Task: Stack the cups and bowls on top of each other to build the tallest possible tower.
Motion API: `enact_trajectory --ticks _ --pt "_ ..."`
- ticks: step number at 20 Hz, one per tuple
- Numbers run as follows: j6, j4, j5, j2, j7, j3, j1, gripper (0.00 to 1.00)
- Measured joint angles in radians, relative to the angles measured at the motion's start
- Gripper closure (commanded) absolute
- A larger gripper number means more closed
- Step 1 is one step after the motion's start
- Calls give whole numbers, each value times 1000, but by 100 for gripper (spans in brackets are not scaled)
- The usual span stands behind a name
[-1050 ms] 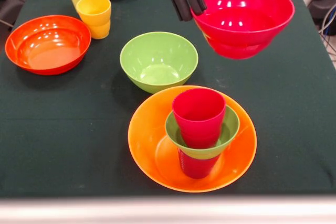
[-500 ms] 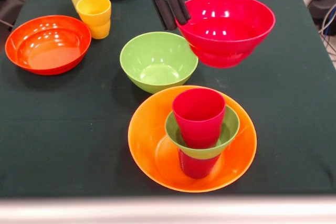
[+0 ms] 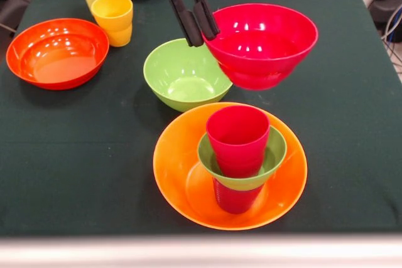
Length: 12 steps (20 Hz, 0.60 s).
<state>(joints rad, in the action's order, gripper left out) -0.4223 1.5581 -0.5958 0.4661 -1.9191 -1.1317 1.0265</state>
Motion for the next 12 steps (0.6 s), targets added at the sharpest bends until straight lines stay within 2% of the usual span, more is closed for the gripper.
enact_trajectory --ticks 12 --pt "0 -65 0 -78 56 -1 2 100"
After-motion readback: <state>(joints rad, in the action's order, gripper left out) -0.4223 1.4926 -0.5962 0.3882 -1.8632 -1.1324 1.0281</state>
